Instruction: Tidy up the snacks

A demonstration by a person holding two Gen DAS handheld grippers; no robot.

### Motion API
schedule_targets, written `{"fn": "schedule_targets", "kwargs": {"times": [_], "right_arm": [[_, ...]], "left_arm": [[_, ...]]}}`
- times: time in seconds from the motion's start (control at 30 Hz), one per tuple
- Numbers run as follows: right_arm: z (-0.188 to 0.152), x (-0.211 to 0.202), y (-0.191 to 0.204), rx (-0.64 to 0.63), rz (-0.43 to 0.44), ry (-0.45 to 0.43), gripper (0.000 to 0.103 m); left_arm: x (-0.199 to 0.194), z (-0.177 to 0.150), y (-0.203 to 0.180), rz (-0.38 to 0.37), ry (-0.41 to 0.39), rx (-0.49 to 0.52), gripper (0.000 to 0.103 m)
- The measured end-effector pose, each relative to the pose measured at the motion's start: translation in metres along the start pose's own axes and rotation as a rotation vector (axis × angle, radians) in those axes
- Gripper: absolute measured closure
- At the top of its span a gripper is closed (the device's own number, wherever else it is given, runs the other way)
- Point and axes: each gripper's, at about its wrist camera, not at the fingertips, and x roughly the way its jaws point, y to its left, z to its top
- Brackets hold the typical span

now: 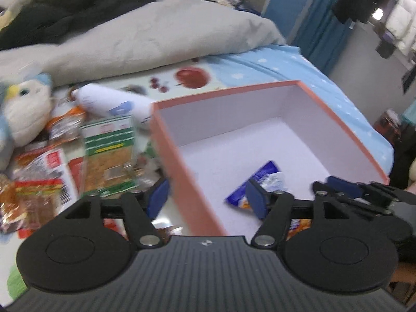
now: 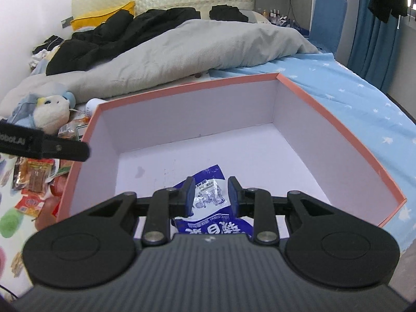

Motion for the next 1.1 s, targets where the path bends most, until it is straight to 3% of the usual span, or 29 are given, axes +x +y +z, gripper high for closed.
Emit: {"fn": "schedule_targets", "kwargs": {"times": [0.03,0.2,0.33,0.4,0.7,0.9,1.1], "right_arm": [[0.0,-0.001,0.0,0.002,0.001,-0.003,0.073],[-0.002,-0.001,-0.001,0.024,0.008,0.008,0.072],[-0.005,-0.003,0.001,0.044,0.029,0.012,0.051],[-0.007,-0.004,0.002,0.043,0.034,0.012,0.05],[-0.013,-0.008,-0.001,0.071,0.043,0.015,0.05],[-0.015,-0.008,0.003,0.056,0.05,0.022,0.05],[-0.017,-0.011,0.008,0.047,0.054,0.019,0.05]], "left_arm": [[0.0,-0.003,0.008,0.008,0.003,-0.011,0.02],[0.006,-0.025,0.042,0.041,0.062,-0.058,0.017],[0.015,-0.048,0.065,0.045,0.079,-0.108,0.017],[0.024,-0.055,0.077,0.043,0.101,-0.146,0.018],[0.058,-0.066,0.077,0.069,0.12,-0.056,0.018],[0.074,-0.069,0.073,0.12,0.151,-0.023,0.027],[0.076,-0.065,0.07,0.134,0.15,-0.026,0.056]]}}
